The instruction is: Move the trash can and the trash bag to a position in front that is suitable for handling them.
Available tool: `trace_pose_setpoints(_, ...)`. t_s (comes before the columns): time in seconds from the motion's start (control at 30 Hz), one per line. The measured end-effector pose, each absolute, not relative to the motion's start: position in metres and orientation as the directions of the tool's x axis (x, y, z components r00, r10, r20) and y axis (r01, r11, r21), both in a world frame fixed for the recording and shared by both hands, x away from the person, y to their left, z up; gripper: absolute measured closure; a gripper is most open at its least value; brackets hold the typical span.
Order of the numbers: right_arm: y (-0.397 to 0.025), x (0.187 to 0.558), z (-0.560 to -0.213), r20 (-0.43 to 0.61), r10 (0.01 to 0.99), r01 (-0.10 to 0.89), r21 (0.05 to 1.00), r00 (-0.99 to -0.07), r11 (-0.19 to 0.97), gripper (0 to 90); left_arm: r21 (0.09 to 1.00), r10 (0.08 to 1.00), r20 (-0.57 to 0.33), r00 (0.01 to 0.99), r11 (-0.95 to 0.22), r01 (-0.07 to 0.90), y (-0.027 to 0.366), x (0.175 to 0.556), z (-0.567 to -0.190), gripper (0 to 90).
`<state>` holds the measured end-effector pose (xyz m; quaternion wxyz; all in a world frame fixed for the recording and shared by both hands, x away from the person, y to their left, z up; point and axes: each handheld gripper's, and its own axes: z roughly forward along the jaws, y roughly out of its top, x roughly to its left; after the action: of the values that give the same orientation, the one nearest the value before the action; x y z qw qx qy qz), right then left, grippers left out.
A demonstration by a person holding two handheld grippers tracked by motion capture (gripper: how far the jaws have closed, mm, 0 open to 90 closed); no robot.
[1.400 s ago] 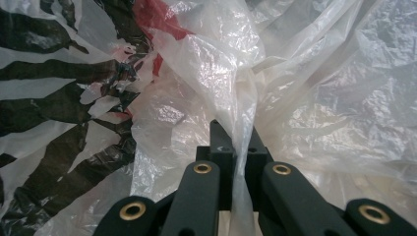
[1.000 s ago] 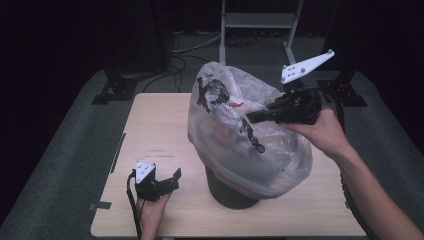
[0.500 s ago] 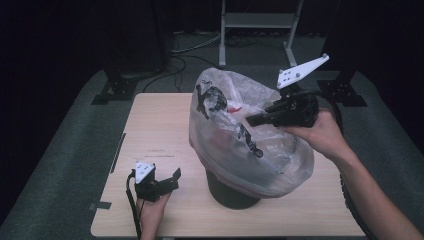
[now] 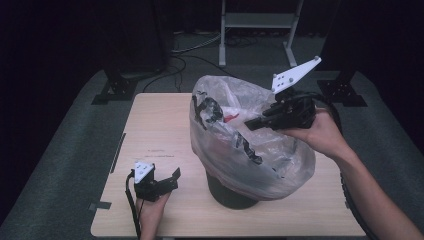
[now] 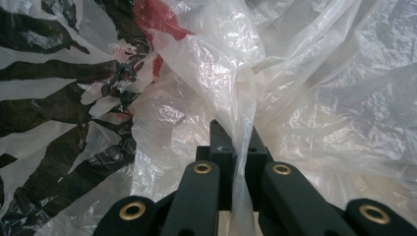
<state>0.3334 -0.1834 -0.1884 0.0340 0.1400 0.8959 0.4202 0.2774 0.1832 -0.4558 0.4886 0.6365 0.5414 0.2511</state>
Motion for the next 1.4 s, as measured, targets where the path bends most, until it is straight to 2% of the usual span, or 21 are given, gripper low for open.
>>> trace_pose_setpoints(0.17,-0.18,0.334,-0.191,0.046,0.238,0.193,0.743,-0.97,0.641,88.8,0.893,0.934,-0.212,0.287,0.067,0.444,0.183,0.278,-0.456,3.0)
trace_pose_setpoints(0.53,-0.176,0.334,-0.196,0.043,0.226,0.188,0.713,-0.973,0.675,88.5,0.893,0.933,-0.215,0.288,0.068,0.446,0.184,0.277,-0.456,3.0)
trace_pose_setpoints(0.63,-0.177,0.336,-0.197,0.07,0.218,0.202,0.709,-0.973,0.675,78.8,0.893,0.933,-0.216,0.287,0.069,0.446,0.184,0.277,-0.456,3.0)
trace_pose_setpoints(0.83,-0.175,0.337,-0.197,0.077,0.214,0.207,0.694,-0.974,0.69,71.8,0.893,0.933,-0.214,0.289,0.067,0.446,0.184,0.278,-0.456,3.0)
trace_pose_setpoints(0.87,-0.175,0.336,-0.198,0.073,0.211,0.202,0.689,-0.975,0.696,76.8,0.893,0.933,-0.217,0.287,0.07,0.445,0.184,0.277,-0.456,3.0)
trace_pose_setpoints(0.93,-0.174,0.336,-0.199,0.061,0.216,0.198,0.687,-0.975,0.699,77.1,0.893,0.933,-0.218,0.287,0.071,0.445,0.184,0.277,-0.456,3.0)
trace_pose_setpoints(1.0,-0.174,0.336,-0.2,0.054,0.223,0.199,0.683,-0.973,0.703,83.6,0.893,0.933,-0.219,0.286,0.073,0.444,0.184,0.277,-0.456,3.0)
trace_pose_setpoints(1.07,-0.173,0.336,-0.202,0.046,0.229,0.199,0.681,-0.972,0.705,86.3,0.893,0.933,-0.218,0.285,0.073,0.445,0.185,0.277,-0.456,3.0)
trace_pose_setpoints(1.4,-0.17,0.339,-0.21,0.027,0.259,0.211,0.665,-0.966,0.717,88.4,0.892,0.933,-0.219,0.286,0.073,0.446,0.185,0.277,-0.456,3.0)
